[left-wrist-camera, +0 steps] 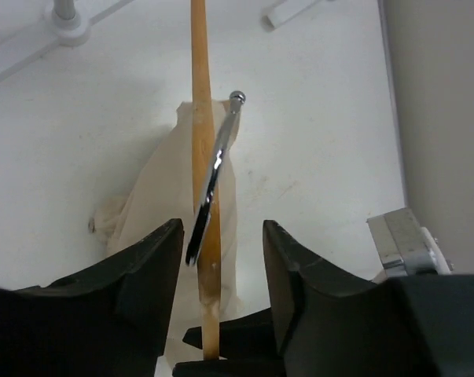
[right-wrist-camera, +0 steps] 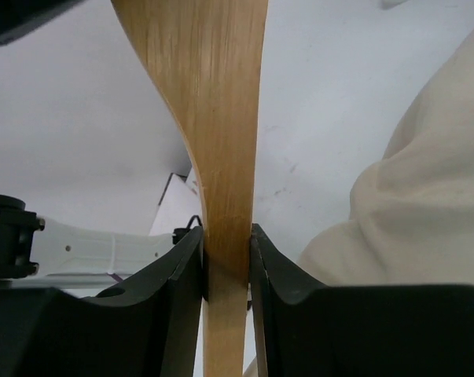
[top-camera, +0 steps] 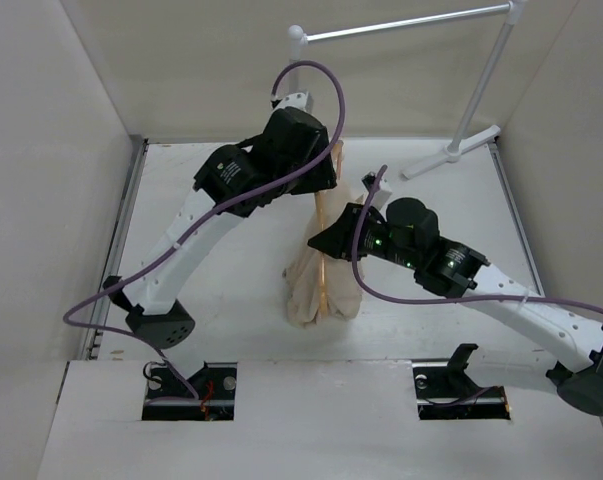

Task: Place the trousers on the hanger
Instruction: Place the hanger at the clothesline, then reset both arms

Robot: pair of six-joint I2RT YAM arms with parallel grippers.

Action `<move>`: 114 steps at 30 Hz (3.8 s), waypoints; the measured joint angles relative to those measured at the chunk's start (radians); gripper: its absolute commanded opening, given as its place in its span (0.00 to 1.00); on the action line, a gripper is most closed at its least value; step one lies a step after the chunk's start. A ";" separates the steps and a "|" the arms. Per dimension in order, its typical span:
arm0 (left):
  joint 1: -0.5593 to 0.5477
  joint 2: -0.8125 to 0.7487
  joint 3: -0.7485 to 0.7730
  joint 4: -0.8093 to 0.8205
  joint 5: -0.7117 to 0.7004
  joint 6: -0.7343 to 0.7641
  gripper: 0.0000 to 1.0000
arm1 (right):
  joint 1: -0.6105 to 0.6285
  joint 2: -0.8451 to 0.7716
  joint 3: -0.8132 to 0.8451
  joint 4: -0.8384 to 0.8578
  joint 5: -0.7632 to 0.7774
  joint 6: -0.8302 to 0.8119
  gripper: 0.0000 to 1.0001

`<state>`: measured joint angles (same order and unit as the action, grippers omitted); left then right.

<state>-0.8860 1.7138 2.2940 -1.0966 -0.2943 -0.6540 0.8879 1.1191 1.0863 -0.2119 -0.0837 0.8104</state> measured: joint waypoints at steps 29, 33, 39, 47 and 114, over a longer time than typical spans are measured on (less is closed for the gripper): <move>0.379 -0.767 -1.013 0.441 0.217 -0.055 1.00 | -0.610 0.249 0.489 0.000 -0.179 0.122 0.09; 0.366 -0.803 -1.183 0.440 0.224 -0.089 1.00 | -0.693 0.361 0.606 -0.024 -0.210 0.121 0.09; 0.372 -0.865 -1.254 0.452 0.230 -0.130 1.00 | -0.777 0.477 0.713 -0.090 -0.262 0.117 0.09; 0.378 -0.853 -1.254 0.481 0.230 -0.146 1.00 | -0.871 0.572 0.803 -0.148 -0.322 0.109 0.07; 0.310 -0.813 -1.375 0.454 0.158 -0.198 1.00 | -0.814 -0.504 -0.294 -0.325 0.067 0.006 1.00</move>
<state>-0.5758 0.9009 0.9192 -0.6430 -0.1364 -0.8516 0.0738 0.6147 0.7918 -0.5373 -0.0170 0.8165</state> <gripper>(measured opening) 0.997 0.998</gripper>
